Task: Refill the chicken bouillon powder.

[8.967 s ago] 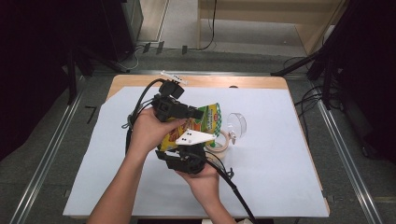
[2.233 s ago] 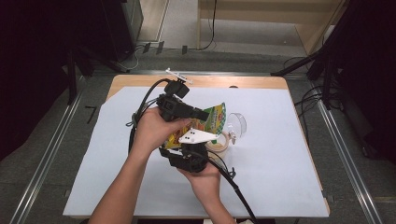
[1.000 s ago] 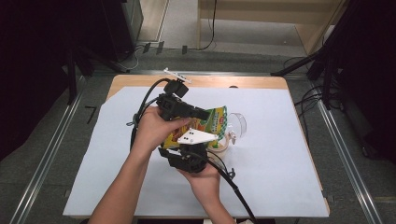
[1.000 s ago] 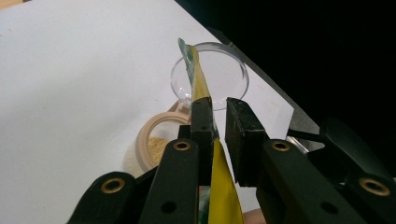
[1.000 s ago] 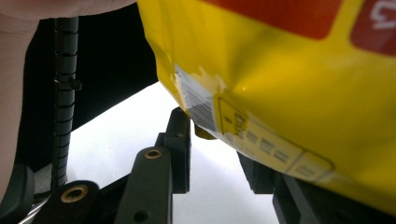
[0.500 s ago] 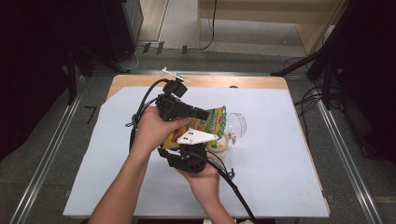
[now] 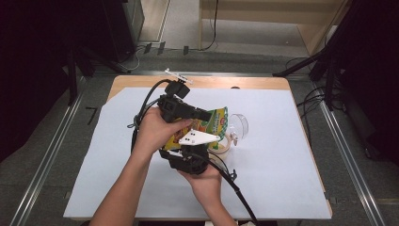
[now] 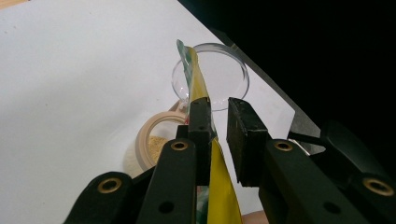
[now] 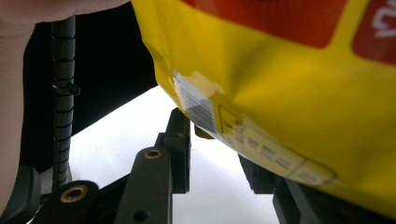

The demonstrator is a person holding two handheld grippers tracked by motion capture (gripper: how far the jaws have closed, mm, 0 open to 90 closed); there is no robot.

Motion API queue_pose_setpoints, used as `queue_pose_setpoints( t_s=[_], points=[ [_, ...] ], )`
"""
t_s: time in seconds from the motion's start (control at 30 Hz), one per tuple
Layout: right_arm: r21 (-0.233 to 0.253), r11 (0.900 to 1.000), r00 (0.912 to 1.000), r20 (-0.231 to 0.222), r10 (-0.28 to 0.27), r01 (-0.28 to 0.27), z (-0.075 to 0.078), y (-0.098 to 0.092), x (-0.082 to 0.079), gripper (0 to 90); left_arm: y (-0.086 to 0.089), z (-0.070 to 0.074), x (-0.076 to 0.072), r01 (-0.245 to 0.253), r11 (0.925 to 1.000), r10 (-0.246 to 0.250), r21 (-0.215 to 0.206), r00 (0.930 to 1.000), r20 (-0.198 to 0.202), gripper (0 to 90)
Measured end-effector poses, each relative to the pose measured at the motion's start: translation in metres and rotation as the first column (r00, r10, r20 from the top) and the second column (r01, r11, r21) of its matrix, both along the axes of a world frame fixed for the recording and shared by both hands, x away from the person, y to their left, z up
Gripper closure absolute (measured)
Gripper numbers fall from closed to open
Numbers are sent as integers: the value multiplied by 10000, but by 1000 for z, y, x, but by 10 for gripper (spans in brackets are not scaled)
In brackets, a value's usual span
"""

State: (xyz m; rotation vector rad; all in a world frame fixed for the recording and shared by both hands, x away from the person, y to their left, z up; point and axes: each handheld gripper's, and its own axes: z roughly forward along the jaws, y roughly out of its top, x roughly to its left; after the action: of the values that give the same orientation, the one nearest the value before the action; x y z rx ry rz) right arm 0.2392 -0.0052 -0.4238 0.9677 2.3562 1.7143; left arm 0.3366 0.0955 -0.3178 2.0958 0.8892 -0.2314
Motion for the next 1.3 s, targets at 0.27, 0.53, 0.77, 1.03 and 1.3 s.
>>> queue_pose_setpoints(
  t_s=[0.27,0.53,0.77,1.03,1.3],
  points=[
    [-38,10000,10000,33,-5,5,0,0,0,682,0,0,1,61,10000,-61,-22,9999,-89,797],
    [-45,10000,10000,18,3,-3,0,0,0,682,0,-1,2,48,10000,-49,-54,9999,-125,794],
    [-54,10000,10000,17,-13,13,0,0,1,681,0,-1,2,30,10000,-30,-35,10000,-60,795],
    [-88,10000,10000,34,-35,35,0,0,1,680,0,-1,2,48,10000,-48,0,10000,-5,796],
    [-125,9999,10000,29,14,-13,1,1,1,680,2,-1,3,-5,10000,5,-23,10000,-21,799]
  ],
)
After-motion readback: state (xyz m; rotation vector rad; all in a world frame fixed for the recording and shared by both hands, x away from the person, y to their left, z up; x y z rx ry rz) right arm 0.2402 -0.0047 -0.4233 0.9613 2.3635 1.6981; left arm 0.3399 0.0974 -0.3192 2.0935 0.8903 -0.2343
